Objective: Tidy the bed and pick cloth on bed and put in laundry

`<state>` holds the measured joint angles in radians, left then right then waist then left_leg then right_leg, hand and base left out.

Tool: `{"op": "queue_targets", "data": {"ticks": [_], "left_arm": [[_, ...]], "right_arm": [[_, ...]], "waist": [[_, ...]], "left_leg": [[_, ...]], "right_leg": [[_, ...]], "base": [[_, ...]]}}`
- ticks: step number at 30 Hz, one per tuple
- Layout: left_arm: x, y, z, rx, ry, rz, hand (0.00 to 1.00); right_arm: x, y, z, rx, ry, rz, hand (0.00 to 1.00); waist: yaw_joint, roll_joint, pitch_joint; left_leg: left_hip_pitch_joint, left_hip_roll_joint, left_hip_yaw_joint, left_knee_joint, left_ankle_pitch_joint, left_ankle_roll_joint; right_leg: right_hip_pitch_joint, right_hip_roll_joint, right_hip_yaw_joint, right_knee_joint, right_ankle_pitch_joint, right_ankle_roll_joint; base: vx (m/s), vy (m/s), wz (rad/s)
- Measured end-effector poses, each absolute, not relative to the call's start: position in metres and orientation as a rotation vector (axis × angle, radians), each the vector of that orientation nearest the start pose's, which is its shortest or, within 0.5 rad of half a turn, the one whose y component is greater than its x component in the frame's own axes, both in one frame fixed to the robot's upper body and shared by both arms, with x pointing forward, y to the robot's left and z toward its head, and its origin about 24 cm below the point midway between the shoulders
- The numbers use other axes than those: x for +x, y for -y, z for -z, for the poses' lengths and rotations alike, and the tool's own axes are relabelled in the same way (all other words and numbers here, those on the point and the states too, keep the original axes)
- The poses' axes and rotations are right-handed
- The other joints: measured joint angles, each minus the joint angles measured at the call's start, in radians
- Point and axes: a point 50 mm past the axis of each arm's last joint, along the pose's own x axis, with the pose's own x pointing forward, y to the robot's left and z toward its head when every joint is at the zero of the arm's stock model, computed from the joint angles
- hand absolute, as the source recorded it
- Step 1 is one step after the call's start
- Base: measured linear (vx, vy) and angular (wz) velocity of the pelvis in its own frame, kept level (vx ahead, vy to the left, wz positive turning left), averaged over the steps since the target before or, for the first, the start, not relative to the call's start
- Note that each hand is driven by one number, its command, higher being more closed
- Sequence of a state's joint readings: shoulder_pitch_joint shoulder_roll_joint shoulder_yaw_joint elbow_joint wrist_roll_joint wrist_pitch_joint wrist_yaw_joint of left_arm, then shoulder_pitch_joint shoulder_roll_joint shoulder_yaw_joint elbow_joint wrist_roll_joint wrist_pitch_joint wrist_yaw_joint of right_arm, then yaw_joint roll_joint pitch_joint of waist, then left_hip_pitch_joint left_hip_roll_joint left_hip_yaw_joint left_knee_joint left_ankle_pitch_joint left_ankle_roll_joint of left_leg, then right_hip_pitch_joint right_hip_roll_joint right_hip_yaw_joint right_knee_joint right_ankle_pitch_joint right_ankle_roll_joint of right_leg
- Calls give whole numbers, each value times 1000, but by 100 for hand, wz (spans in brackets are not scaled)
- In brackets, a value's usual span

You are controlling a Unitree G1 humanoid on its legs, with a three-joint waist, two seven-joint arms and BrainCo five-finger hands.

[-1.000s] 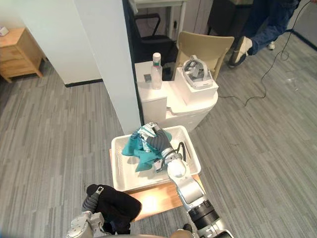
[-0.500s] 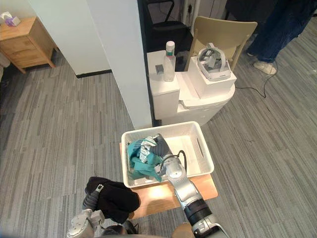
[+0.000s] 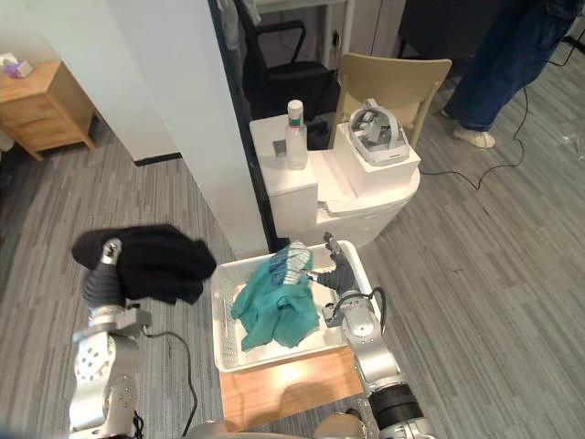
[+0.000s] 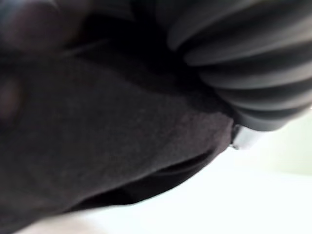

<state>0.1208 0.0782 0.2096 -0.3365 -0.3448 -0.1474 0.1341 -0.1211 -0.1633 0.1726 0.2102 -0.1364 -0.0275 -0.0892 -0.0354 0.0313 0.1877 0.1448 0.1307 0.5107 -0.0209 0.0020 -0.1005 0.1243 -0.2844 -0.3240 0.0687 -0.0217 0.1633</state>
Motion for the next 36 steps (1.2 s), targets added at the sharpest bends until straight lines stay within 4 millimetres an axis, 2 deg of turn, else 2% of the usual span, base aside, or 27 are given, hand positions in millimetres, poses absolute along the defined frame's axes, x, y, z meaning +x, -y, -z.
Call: {"op": "queue_targets", "data": {"ticks": [2,3,4,5,6,7,8,9,11,14,15,18,21,24,27,33,36], "left_arm": [[215,-225,-124,-206,462,-293,100],[215,-225,-126,-210,467,-289,100],[216,-224,-126,-228,470,-289,100],[216,-223,-127,-236,478,-284,100],[217,-223,-130,-232,493,-279,100],[221,-222,-137,-224,525,-264,100],[225,-216,-142,-240,546,-238,100],[226,-211,-142,-251,543,-219,100],[226,-183,-141,-290,530,-100,100],[220,-153,-152,-337,575,47,100],[219,-148,-152,-340,572,69,100],[219,-131,-143,-355,520,132,100],[220,-116,-135,-334,477,192,100],[224,-114,-126,-321,435,199,100],[228,-112,-113,-285,379,188,100],[235,-114,-75,-183,203,157,100],[235,-117,-41,-149,41,136,100]], "right_arm": [[273,137,-24,-334,-44,-102,0],[273,137,-24,-343,-42,-101,0],[273,138,-25,-362,-37,-101,0],[273,139,-26,-382,-33,-101,0],[273,139,-27,-391,-25,-99,0],[273,138,-30,-391,-7,-97,0],[273,142,-34,-399,14,-89,0],[272,144,-33,-400,12,-80,0],[259,158,-18,-407,-55,-45,0],[244,161,-3,-395,-119,-32,0],[241,160,0,-389,-131,-33,0],[226,156,14,-350,-190,-29,0],[214,158,23,-333,-234,-17,0],[209,160,27,-330,-251,-8,0],[199,161,33,-309,-282,16,0],[180,165,49,-292,-368,41,0],[173,170,58,-296,-417,55,0]], "waist": [[-3,-17,-8],[-4,-17,-8],[-13,5,0],[-19,26,-3],[-20,18,-8],[-21,-6,-13],[-29,-8,-10],[-33,0,-7],[-60,25,-16],[-67,26,-19],[-67,25,-21],[-85,15,-27],[-102,16,-30],[-114,18,-46],[-116,7,-55],[-116,-12,-69],[-118,-13,-74]], "left_leg": [[3,7,0,3,-1,2],[7,11,-1,4,-1,2],[26,37,-2,5,-1,3],[30,63,-1,6,-1,2],[29,63,2,7,-1,2],[22,50,2,9,-3,0],[24,43,7,9,-16,-18],[25,44,7,9,-16,-18],[39,47,12,11,-16,-19],[65,48,59,10,-30,-37],[63,48,66,12,-34,-40],[59,47,100,24,-46,-47],[59,46,123,24,-45,-48],[58,48,137,24,-43,-48],[59,47,143,24,-43,-48],[58,46,149,24,-43,-48],[51,46,163,24,-43,-48]], "right_leg": [[4,5,0,5,27,6],[3,7,0,22,28,6],[-42,12,10,127,17,7],[-53,49,25,63,-42,13],[-45,65,37,1,-18,2],[-49,72,39,-72,76,-26],[-34,74,15,-110,73,-23],[-29,76,15,-113,73,-23],[-13,82,14,-113,73,-23],[-25,89,64,-113,73,-24],[-32,90,69,-113,74,-24],[-50,93,104,-130,77,-27],[-69,97,125,-131,87,-29],[-83,101,135,-133,106,-28],[-83,102,147,-134,108,-28],[-83,103,151,-147,119,-25],[-90,105,156,-162,131,-25]], "base": [[83,6,10],[55,-38,2],[29,-44,-4],[11,-63,-8],[7,-113,-7],[12,-184,-12],[16,-177,-9],[-17,-133,-3],[-43,-55,1],[-75,-29,-44],[-128,-35,-56],[-107,-44,-40],[-79,-49,-24],[-36,-40,-14],[-55,-33,-8],[-49,-44,-4],[-41,-48,-8]]}}
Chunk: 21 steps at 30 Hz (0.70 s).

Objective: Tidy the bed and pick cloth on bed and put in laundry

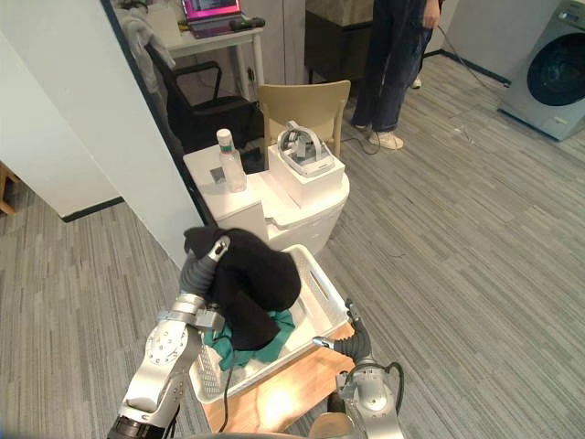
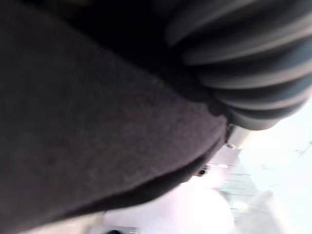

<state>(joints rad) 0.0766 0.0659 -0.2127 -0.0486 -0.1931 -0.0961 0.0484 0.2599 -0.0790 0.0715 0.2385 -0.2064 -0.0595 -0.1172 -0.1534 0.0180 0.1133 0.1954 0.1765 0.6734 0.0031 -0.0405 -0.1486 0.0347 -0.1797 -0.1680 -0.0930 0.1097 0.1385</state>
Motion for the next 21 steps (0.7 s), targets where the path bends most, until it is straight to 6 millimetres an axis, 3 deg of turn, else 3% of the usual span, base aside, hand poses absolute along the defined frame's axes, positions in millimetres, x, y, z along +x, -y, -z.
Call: {"op": "queue_targets", "data": {"ticks": [5,10,11,21], "left_arm": [[210,-115,18,-95,-254,176,100],[192,-116,47,-16,-391,206,100],[190,-118,51,2,-412,202,0],[184,-135,71,147,-503,109,0]], "right_arm": [[160,176,74,-299,-510,64,0],[153,171,83,-294,-563,27,0],[152,170,85,-295,-569,19,0],[147,165,92,-289,-604,-1,0]], "waist": [[-7,-1,-1],[-4,-10,-7],[-4,-11,-6],[-19,-15,-12]], "left_leg": [[-3,-3,10,-3,3,0],[2,0,35,-4,3,0],[6,-1,40,-6,4,-2],[33,-7,57,-30,16,-14]], "right_leg": [[-12,-1,17,0,2,-2],[-26,1,45,0,5,-6],[-27,2,48,0,5,-6],[-27,4,51,-2,11,-14]], "base": [[-30,-44,-6],[-71,-56,-15],[-81,-58,-21],[-62,-50,-5]]}}
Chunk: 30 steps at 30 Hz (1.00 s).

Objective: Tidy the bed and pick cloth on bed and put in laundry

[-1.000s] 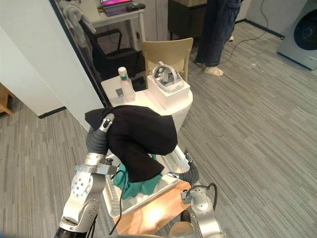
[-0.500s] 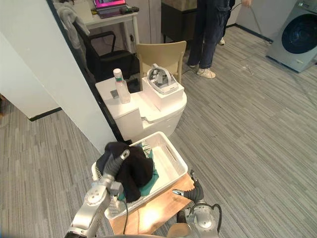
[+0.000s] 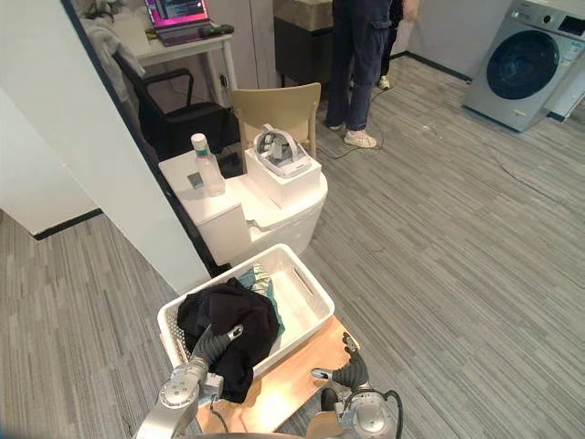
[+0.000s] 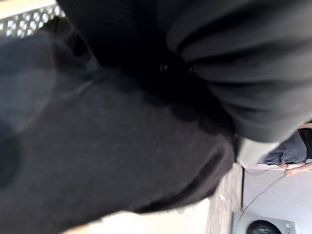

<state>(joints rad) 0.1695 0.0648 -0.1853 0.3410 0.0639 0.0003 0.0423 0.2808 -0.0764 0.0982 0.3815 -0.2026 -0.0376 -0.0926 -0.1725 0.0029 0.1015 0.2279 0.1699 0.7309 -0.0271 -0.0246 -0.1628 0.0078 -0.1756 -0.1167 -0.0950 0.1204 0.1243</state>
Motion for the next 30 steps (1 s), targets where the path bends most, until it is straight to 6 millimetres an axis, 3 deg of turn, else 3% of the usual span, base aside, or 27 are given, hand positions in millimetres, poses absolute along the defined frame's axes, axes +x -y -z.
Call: {"op": "queue_targets", "data": {"ticks": [12,26,30], "left_arm": [[190,-152,66,113,-487,-26,0],[214,-171,10,-95,-207,-145,0],[213,-176,5,-133,-180,-167,0]], "right_arm": [[146,169,93,-259,-613,31,0],[142,179,97,-257,-649,75,0],[141,180,100,-248,-663,88,0]], "waist": [[3,1,-4],[22,-10,-6],[25,-10,-6]], "left_leg": [[-4,-10,-29,-45,27,0],[-38,-11,-95,-69,56,11],[-38,-9,-112,-69,58,10]], "right_leg": [[0,-2,-40,0,0,0],[11,-4,-106,1,-1,1],[22,-4,-119,0,-4,5]], "base": [[-26,-42,7],[-38,-48,14],[-32,-44,13]]}}
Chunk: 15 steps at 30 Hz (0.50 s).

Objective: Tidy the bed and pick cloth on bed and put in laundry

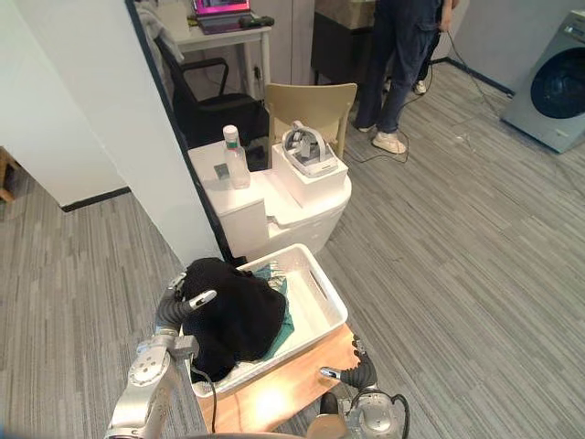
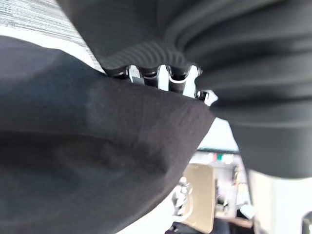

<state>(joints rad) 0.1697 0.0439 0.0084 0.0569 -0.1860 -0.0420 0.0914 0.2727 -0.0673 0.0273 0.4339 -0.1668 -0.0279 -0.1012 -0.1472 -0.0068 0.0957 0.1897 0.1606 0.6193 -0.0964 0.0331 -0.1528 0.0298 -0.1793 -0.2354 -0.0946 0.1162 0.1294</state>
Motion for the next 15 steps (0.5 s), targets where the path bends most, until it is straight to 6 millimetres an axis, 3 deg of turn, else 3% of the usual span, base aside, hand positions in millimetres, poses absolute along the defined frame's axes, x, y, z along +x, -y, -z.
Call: {"op": "queue_targets", "data": {"ticks": [5,8,12,15], "left_arm": [[206,-178,10,-127,-200,-157,0],[199,-182,23,-89,-261,-94,0],[188,-196,43,5,-376,5,0],[187,-201,45,88,-404,62,0]], "right_arm": [[136,182,106,-219,-700,111,0],[134,182,109,-212,-723,104,0],[143,181,107,-208,-707,79,0],[150,182,104,-212,-689,65,0]], "waist": [[3,0,0],[3,1,-1],[1,2,-1],[1,3,-2]], "left_leg": [[-2,3,-17,-2,0,0],[-2,1,-25,-1,3,1],[-2,-4,-25,-1,6,1],[-4,-5,-26,-1,6,1]], "right_leg": [[8,-5,-5,0,-5,0],[13,-8,-25,0,-7,-1],[7,-9,-27,0,-7,-2],[4,-11,-28,-1,-7,-2]], "base": [[-31,-39,9],[-29,-45,6],[-20,-25,0],[-38,-36,0]]}}
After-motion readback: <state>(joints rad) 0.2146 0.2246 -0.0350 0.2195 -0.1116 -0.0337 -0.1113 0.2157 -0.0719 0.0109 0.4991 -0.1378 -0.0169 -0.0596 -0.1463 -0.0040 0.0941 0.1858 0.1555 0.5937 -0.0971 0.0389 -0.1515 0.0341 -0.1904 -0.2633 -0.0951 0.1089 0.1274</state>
